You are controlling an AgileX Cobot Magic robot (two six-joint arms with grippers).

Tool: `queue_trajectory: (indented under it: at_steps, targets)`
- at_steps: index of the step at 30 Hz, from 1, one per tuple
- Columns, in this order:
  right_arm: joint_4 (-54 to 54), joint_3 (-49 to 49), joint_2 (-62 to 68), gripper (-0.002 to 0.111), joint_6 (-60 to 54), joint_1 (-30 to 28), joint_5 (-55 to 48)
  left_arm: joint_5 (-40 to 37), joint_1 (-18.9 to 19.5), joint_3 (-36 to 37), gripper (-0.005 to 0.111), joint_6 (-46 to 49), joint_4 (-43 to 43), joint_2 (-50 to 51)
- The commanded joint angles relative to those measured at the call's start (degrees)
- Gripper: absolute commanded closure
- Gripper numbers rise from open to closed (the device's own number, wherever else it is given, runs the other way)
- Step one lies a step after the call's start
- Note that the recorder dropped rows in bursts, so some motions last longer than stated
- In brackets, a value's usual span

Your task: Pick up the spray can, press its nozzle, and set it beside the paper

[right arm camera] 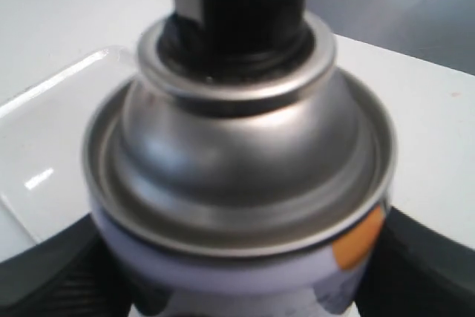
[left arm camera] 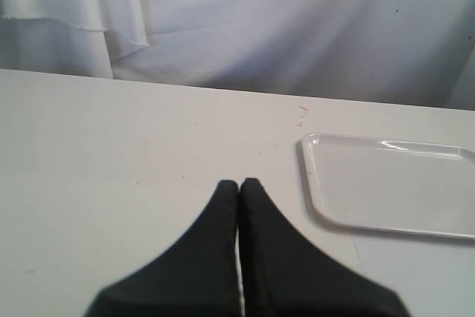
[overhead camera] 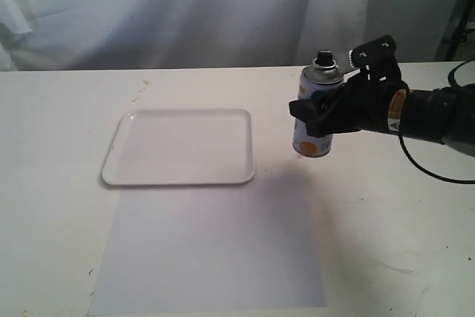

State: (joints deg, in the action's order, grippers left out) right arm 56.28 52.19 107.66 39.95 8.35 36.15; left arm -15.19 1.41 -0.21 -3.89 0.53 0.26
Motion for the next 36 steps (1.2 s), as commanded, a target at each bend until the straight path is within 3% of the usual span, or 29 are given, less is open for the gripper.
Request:
queue_trajectory:
  at_steps: [1, 8, 22, 26, 36]
  targets:
    - [5.5, 0.2, -5.2, 0.108, 4.5, 4.9, -3.3, -0.1, -0.4, 0.2, 0.107, -0.2, 0.0, -0.3]
    - [8.9, 0.2, -11.2, 0.108, 6.8, 12.6, -15.3, -0.1, -0.4, 0.2, 0.107, -0.2, 0.0, -0.3]
    - [10.3, 0.2, -16.3, 0.108, 11.4, 17.4, -21.5, -0.1, -0.4, 0.2, 0.107, -0.2, 0.0, -0.3]
    - [17.8, 0.2, -16.3, 0.108, 17.5, 20.2, -24.6, -0.1, -0.4, 0.2, 0.107, -0.1, -1.8, -0.3]
    - [43.7, 0.2, -18.5, 0.108, 44.5, 24.2, -24.9, 3.3, -0.4, 0.2, 0.107, -0.2, -3.8, -0.3]
